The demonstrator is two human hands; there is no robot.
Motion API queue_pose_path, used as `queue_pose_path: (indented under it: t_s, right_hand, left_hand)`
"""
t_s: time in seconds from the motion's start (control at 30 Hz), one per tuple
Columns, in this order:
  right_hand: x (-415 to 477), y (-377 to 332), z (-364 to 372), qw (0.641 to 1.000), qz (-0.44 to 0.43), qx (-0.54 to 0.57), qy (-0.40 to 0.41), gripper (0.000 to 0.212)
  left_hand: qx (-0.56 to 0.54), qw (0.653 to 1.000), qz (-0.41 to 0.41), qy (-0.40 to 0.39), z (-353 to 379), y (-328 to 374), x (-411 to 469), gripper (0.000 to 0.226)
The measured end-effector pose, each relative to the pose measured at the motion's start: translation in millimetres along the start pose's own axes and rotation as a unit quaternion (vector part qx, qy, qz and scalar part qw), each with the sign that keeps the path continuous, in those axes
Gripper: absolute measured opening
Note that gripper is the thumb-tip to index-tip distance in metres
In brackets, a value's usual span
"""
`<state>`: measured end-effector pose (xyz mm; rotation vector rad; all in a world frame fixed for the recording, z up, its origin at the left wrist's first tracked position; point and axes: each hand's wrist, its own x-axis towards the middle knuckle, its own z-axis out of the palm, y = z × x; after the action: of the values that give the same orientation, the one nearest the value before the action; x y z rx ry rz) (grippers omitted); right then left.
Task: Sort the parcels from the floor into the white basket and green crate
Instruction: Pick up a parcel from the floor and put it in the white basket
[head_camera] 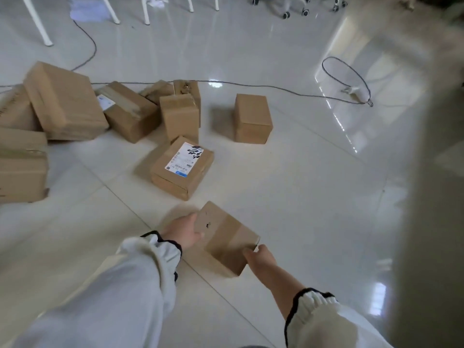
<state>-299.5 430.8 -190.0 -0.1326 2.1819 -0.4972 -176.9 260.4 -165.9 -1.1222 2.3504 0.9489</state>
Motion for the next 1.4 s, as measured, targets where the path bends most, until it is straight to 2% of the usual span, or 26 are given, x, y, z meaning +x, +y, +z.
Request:
queue_pose_path:
  t_s: [0.1,0.17,0.27,0.4,0.5,0.6,0.67,0.73,0.77,0.87,1.0,1.13,1.3,1.4]
  right_hand:
    - [11,-1,8,0.992,0.03,0.121,-0.025,0.038]
    - [10,-3,12,0.979,0.047,0.191,-0.049,0.036]
    - [3,-5,18,0.968,0.048,0.237,-0.059,0.038]
    - [3,-17,24,0.957,0.007,0.289,-0.029,0.038]
    - [4,-31,32,0.935,-0.012,0.354,-0.003,0.037]
    - [5,-39,38,0.914,0.0,0.406,0.0,0.048]
    - [6,-41,38,0.91,0.017,0.414,-0.005,0.055]
    - [6,-42,36,0.912,0.025,0.409,-0.012,0.046]
    - [6,-41,35,0.912,0.026,0.408,-0.018,0.037]
    - [7,-39,34,0.901,0.034,0.431,-0.046,0.025]
    - [9,-35,33,0.919,0.006,0.389,-0.067,0.046]
    - [10,-28,41,0.938,-0.001,0.34,-0.067,0.054]
    - [19,-20,38,0.936,0.053,0.337,-0.088,0.024]
    - [19,-19,42,0.946,0.06,0.298,-0.112,0.018]
  left_hand:
    - [-0.078,0.997,-0.002,-0.006,16,-2,15,0.062]
    - [-0.158,0.987,-0.035,-0.007,18,-5,19,0.055]
    - [-0.204,0.975,-0.085,0.016,14,-12,19,0.047]
    - [-0.277,0.952,-0.126,0.045,5,-27,23,0.058]
    - [-0.32,0.93,-0.148,0.104,-6,-38,25,0.058]
    - [-0.379,0.888,-0.203,0.161,-12,-53,20,0.064]
    - [-0.482,0.837,-0.217,0.139,-13,-64,16,0.065]
    - [-0.563,0.792,-0.213,0.103,-16,-71,13,0.05]
    - [-0.577,0.784,-0.209,0.091,-18,-73,12,0.041]
    - [-0.566,0.793,-0.207,0.091,-20,-75,12,0.025]
    - [-0.513,0.827,-0.228,0.03,-21,-80,9,0.033]
    - [-0.483,0.85,-0.206,-0.038,-23,-85,3,0.018]
    - [-0.429,0.878,-0.177,-0.116,-21,-103,-2,0.037]
    - [-0.399,0.884,-0.191,-0.153,-14,-108,-4,0.043]
